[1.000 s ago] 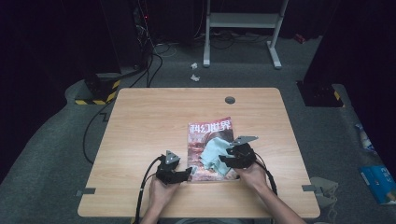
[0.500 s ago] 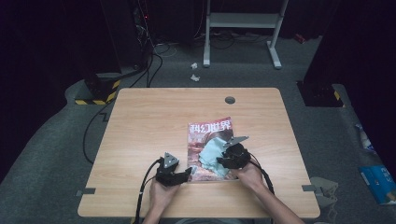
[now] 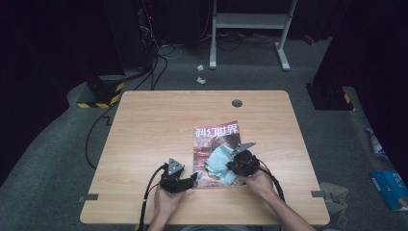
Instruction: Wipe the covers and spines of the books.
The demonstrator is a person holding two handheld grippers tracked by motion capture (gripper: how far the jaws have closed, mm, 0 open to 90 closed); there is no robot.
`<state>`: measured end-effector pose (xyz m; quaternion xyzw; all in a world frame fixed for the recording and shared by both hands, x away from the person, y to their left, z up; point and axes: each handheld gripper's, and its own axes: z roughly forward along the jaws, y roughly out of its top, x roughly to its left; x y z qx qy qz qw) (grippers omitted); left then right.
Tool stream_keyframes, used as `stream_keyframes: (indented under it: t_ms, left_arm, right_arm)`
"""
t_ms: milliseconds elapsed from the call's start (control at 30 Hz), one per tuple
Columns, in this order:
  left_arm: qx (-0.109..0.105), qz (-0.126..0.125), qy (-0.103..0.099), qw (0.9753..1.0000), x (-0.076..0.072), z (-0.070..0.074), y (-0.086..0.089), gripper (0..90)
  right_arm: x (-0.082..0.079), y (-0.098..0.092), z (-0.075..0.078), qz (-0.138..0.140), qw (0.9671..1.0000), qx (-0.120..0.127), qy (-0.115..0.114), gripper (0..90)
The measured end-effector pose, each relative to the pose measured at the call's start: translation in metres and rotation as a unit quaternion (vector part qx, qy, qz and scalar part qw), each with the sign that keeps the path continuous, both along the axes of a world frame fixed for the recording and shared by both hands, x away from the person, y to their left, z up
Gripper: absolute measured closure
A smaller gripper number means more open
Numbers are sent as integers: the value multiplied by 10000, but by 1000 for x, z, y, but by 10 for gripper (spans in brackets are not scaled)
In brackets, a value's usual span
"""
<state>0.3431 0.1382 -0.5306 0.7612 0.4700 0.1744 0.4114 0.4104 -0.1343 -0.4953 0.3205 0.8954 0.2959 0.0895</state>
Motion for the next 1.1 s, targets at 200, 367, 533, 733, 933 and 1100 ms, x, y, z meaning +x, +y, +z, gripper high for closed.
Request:
stream_keyframes:
  t_ms: [200, 367, 533, 733, 933, 1100]
  left_arm:
    - [-56, 23, -15, 10000, -1, -1, 1, 356]
    - [-109, 39, -21, 9999, -2, -1, 2, 366]
    - [-106, 18, -32, 9999, -3, -1, 2, 359]
    - [-142, 16, -22, 9999, -3, -2, 3, 356]
    - [-199, 41, 5, 9998, -2, -2, 5, 351]
    - [-216, 58, 27, 9997, -2, -1, 7, 350]
  right_arm:
    - [-10, -15, 2, -54, 9999, -107, 23, 847]
    - [-18, -27, 3, -136, 9998, -141, 34, 851]
    - [-26, -17, 4, 12, 9997, -256, 30, 854]
    - [-31, 21, 3, 506, 9983, -270, 73, 855]
    - [-37, 57, 1, 896, 9957, -156, 164, 856]
    - [-36, 70, 1, 1009, 9944, -100, 289, 856]
